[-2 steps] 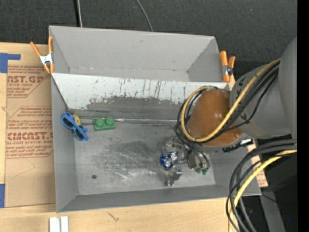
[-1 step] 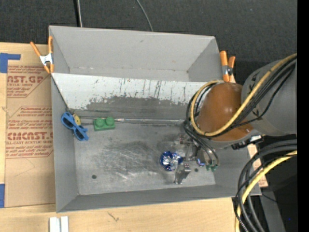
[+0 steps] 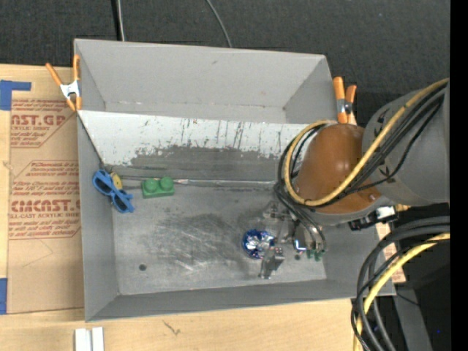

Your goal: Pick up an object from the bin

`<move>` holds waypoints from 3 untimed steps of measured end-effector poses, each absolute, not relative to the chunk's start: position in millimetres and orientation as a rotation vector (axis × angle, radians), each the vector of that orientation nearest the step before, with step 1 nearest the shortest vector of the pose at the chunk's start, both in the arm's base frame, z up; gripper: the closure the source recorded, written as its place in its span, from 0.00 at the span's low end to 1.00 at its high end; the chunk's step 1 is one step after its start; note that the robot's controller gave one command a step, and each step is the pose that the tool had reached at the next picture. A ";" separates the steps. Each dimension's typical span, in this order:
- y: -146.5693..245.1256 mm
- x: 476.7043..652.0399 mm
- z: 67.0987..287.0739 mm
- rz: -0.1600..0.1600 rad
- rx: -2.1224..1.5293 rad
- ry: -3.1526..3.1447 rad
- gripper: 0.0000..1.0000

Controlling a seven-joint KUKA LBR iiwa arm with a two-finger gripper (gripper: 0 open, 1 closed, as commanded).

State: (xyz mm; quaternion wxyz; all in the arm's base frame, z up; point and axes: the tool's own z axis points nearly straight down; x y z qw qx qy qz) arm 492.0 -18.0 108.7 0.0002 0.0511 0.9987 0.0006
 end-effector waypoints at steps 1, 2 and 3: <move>-17.6 485.7 73.1 0.001 0.227 3.112 0.00; -17.5 488.6 75.5 0.001 0.228 3.123 0.00; -17.3 489.4 76.3 0.002 0.228 3.121 1.00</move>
Offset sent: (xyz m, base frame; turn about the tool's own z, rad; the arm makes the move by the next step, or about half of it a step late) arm -0.0117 0.0010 -0.0387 0.0407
